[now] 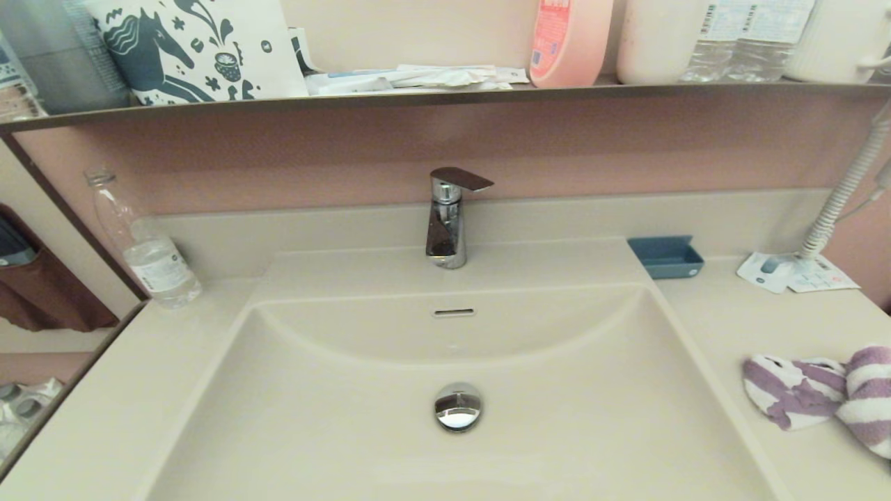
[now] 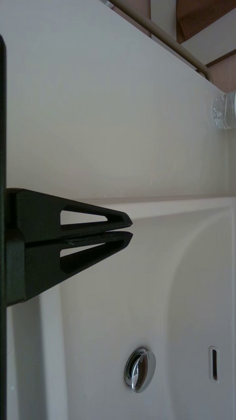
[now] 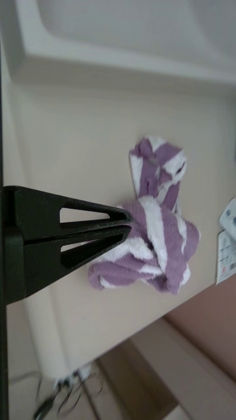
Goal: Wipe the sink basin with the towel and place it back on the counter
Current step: Pick up the cloth
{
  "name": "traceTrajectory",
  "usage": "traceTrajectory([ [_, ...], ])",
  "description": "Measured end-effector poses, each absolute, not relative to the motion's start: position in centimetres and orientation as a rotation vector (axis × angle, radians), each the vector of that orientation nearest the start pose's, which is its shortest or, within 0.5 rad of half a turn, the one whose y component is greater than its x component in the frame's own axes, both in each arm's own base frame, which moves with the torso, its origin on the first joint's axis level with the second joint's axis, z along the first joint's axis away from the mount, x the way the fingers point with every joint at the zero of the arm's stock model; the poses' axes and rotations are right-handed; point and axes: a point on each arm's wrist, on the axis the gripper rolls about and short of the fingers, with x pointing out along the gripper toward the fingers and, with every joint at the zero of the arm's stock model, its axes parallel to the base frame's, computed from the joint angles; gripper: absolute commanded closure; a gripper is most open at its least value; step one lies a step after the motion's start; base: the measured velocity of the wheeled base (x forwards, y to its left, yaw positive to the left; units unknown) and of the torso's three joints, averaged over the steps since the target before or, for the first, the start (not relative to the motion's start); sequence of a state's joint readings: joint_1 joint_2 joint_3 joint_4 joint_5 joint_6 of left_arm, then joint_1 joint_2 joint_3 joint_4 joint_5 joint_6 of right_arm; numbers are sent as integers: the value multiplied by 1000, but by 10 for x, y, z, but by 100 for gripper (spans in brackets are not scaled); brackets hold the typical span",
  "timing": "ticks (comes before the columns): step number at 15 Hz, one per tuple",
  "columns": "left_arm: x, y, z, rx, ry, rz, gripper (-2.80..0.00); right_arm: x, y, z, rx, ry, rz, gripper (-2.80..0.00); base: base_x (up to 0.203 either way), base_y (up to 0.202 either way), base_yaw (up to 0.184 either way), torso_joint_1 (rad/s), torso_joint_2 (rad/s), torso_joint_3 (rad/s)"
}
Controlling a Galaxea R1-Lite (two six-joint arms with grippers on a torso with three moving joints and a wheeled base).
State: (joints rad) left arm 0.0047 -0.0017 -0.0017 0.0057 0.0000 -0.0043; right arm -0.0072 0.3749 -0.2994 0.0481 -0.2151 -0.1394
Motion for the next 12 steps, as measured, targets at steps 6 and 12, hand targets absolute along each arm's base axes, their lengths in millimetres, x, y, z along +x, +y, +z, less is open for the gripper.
traceTrajectory([
  [6, -23, 0, 75, -4, 3, 5, 0, 48, -10, 181, -248, 392, -410, 0, 0, 0, 0, 0, 0, 0],
  [12, -23, 0, 75, -4, 3, 5, 0, 80, -20, 211, -354, 537, -525, -280, 0, 0, 0, 0, 0, 0],
])
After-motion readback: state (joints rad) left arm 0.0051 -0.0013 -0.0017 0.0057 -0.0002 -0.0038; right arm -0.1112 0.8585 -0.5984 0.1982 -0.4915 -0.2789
